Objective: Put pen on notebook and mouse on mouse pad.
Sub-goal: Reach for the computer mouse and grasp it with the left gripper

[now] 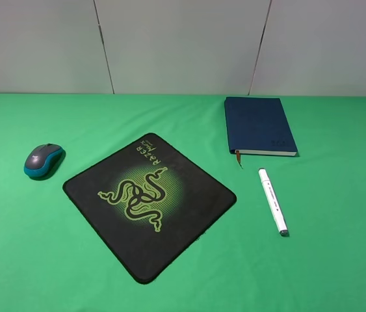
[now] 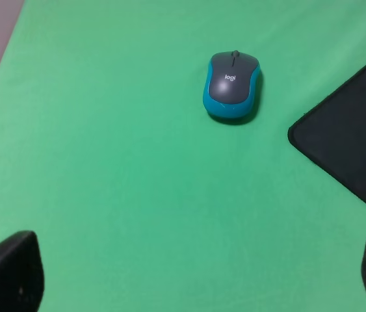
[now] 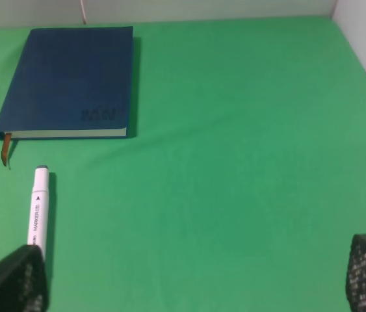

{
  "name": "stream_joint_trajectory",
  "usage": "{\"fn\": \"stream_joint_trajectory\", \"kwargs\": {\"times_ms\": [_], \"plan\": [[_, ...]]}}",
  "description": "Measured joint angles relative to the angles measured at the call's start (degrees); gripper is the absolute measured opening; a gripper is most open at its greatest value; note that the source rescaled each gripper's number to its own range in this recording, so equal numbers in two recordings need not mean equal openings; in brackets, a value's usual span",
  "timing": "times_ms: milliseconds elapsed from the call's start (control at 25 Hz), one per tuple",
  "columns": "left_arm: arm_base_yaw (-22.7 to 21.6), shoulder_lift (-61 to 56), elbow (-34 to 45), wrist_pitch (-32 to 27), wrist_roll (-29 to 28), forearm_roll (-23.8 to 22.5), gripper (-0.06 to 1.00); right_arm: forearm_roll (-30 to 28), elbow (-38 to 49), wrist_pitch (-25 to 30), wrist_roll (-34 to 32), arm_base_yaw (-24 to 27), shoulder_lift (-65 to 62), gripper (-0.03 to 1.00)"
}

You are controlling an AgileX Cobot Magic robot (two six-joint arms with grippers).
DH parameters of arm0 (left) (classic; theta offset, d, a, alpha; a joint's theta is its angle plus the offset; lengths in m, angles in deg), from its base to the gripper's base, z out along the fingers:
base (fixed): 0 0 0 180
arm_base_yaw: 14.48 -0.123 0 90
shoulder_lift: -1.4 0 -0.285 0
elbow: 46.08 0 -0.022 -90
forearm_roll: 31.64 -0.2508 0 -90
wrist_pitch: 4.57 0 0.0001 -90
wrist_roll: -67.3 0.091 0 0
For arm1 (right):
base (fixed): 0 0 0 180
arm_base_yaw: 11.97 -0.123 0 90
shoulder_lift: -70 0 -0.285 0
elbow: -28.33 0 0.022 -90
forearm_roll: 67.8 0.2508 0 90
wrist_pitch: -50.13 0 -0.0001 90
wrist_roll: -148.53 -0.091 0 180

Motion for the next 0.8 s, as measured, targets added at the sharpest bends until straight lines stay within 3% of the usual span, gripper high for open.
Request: {"fn": "stream_joint_trajectory", "kwargs": {"times_ms": [800], "plan": [[0.0,0.0,0.0,0.0,0.0,0.0,0.94,0.0,0.0,0.0,0.0,0.0,0.0,1.00]]}}
